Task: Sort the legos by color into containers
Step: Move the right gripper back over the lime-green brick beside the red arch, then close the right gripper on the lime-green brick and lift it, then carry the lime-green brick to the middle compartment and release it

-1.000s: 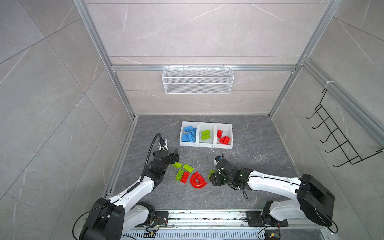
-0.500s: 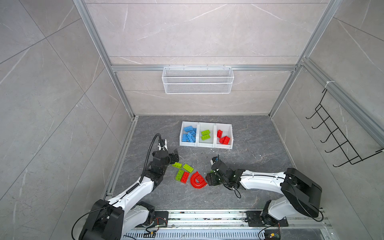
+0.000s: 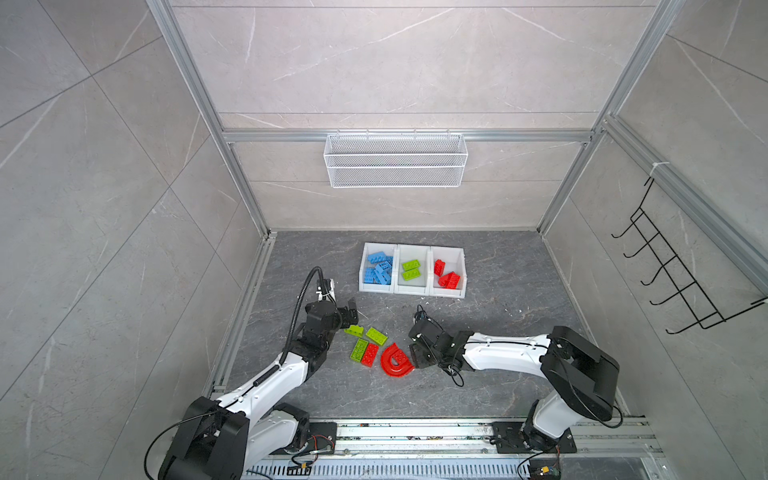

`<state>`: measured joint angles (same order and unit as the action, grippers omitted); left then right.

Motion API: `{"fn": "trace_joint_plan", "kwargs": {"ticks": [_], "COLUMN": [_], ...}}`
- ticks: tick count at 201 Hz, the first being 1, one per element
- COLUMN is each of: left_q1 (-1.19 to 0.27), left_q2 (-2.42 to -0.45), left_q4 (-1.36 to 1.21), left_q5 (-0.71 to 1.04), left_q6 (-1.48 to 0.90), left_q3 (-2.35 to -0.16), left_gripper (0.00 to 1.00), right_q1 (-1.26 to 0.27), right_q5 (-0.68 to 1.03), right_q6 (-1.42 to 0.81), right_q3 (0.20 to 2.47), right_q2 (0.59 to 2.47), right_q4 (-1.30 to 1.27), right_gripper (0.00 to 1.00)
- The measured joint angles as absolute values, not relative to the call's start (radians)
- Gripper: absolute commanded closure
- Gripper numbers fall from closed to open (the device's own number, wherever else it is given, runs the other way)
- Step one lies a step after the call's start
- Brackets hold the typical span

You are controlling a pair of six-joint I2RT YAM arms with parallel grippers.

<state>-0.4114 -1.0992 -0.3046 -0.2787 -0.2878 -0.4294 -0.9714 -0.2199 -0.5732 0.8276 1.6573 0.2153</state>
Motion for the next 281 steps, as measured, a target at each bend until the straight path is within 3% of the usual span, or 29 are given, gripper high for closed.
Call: {"fn": "trace_joint_plan", "kwargs": {"ticks": [133, 217, 281], "left_q1": [-0.411, -0.411, -0.411], "left_q2": [-1.106, -1.106, -1.111], "left_q4": [-0.300, -0.300, -0.300], "left_q5": [-0.263, -0.259, -0.259], "left_q6": [-0.288, -0.288, -0.288], "left_q3": [-0.429, -0.429, -0.429], "left_gripper": [0.01, 0.01, 0.01], "right_q1": [-0.992, -0.974, -0.793], "right_q5": [-0.311, -0.293, -0.190], "right_q6": [-0.580, -0.528, -0.390], "right_q3": [0.772, 0.783, 1.010], "right_q2": [1.593, 1.491, 1.544], "right_q4": [0.307, 0.311, 0.296], "right_gripper": [0.67, 0.73, 0.74]}}
